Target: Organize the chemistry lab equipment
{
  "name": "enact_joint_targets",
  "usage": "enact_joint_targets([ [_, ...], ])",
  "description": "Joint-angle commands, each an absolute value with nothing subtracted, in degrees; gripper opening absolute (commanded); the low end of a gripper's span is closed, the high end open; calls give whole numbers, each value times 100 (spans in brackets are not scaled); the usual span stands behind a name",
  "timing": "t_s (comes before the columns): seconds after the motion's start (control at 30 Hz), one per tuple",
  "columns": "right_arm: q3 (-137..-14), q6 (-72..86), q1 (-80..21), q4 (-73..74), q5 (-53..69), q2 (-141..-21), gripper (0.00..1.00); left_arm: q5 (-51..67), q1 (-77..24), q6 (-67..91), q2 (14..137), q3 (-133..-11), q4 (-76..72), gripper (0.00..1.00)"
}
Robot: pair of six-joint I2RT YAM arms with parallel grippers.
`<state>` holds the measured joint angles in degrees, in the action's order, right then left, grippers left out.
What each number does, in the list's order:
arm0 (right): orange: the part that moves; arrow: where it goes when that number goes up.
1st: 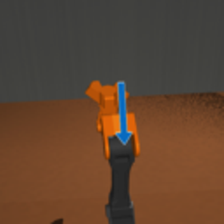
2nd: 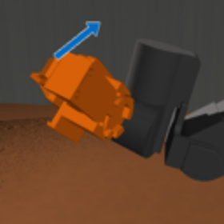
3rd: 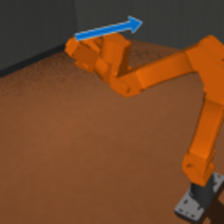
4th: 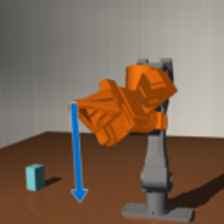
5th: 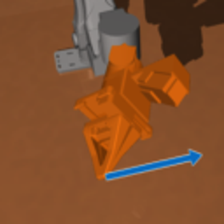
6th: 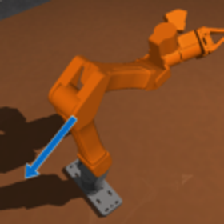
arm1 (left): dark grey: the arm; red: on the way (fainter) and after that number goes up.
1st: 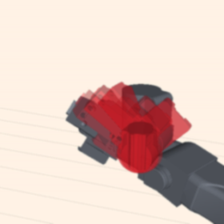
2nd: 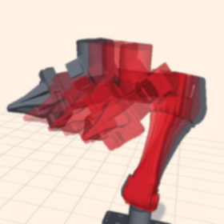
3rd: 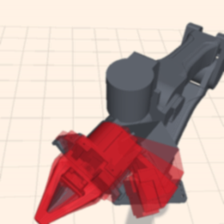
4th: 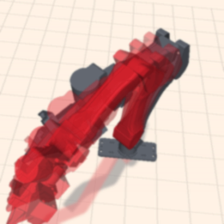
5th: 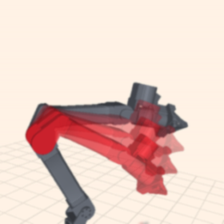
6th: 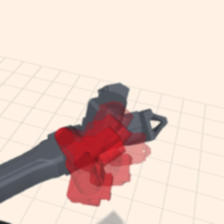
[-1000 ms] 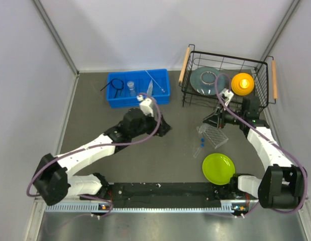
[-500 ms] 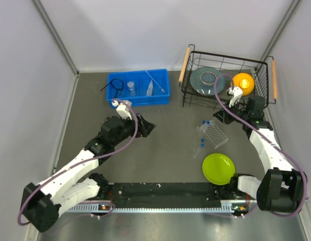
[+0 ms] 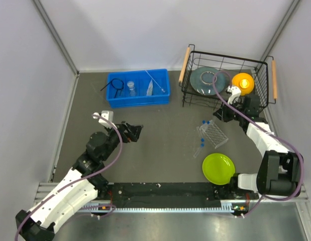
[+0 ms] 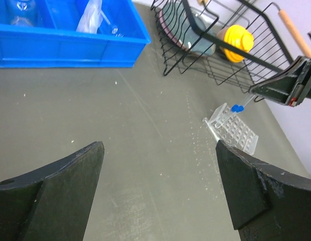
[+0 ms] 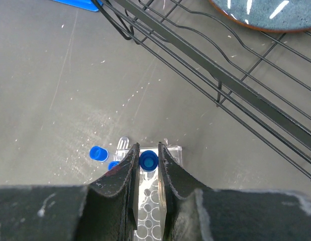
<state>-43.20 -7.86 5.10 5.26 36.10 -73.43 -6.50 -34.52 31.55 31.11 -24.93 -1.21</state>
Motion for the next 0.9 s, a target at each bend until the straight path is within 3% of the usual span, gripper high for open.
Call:
enact_joint_targets([
  [0.0,-4386,-712,466,150,3577,-7426,12,-659,-3419,3120,3094,-2373,-149,99],
  [0.87,-4579,-1011,237,228,3498,-8095,14,-352,-3428,3111,3366,-2391,-281,99],
])
